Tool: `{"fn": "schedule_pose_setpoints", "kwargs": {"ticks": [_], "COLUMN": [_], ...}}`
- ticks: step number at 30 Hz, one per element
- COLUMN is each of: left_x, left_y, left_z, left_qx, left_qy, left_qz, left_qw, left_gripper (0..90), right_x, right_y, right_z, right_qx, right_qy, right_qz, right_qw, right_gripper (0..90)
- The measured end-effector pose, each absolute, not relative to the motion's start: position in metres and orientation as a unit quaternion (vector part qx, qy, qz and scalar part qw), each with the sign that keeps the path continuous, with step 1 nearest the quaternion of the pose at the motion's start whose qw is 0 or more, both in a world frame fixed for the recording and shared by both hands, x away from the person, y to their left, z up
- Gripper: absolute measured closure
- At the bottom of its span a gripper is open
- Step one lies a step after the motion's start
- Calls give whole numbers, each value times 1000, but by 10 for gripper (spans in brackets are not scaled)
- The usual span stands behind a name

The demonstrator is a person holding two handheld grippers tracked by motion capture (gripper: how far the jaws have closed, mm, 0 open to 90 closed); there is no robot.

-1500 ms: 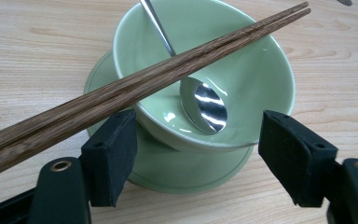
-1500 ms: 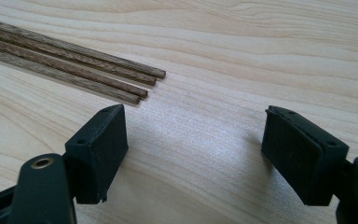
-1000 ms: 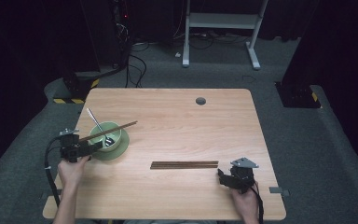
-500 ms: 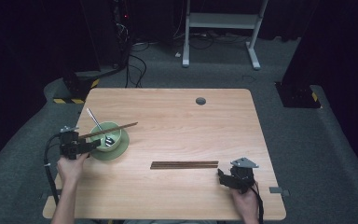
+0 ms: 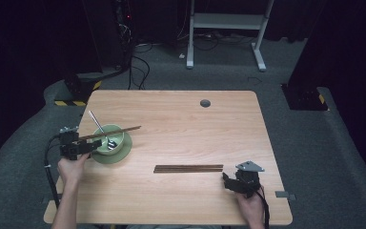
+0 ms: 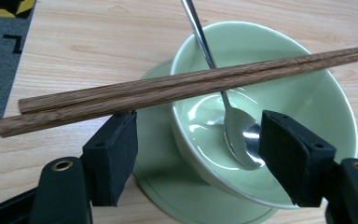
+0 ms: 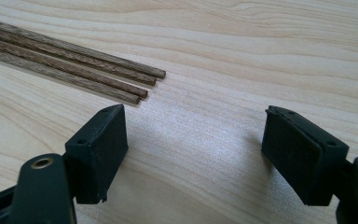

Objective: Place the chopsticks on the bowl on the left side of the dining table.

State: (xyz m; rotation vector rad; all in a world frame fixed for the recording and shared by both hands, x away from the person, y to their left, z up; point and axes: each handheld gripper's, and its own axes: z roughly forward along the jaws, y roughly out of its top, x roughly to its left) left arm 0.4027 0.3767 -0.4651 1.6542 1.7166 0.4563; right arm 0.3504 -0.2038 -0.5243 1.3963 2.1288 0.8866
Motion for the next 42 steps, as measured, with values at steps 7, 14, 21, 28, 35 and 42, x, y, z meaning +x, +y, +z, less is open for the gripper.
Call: {"fn": "schedule_pose_setpoints", "kwargs": {"ticks": [7,14,21,28,35,42], "left_x": [407,413,417,421,425,429], "left_y": [377,378,378,376,375,376], "left_z": [-459,-458,-456,-457,-457,-458], "left_qx": [643,639,638,640,639,633], "left_qy": [660,665,666,665,665,669], "left_qz": [182,178,180,179,176,174], "left_qw": [344,344,343,342,344,348], "left_gripper": [288,287,285,284,284,286], "right_x": [350,350,350,350,350,350], "right_y": [-204,-204,-204,-204,-204,-204], "right_z": [-524,-524,-524,-524,-524,-524], "right_qx": [505,505,505,505,505,505], "right_qy": [770,770,770,770,770,770], "right_qz": [321,321,321,321,321,321], "right_qw": [221,221,221,221,221,221], "right_gripper": [221,221,221,221,221,221]}}
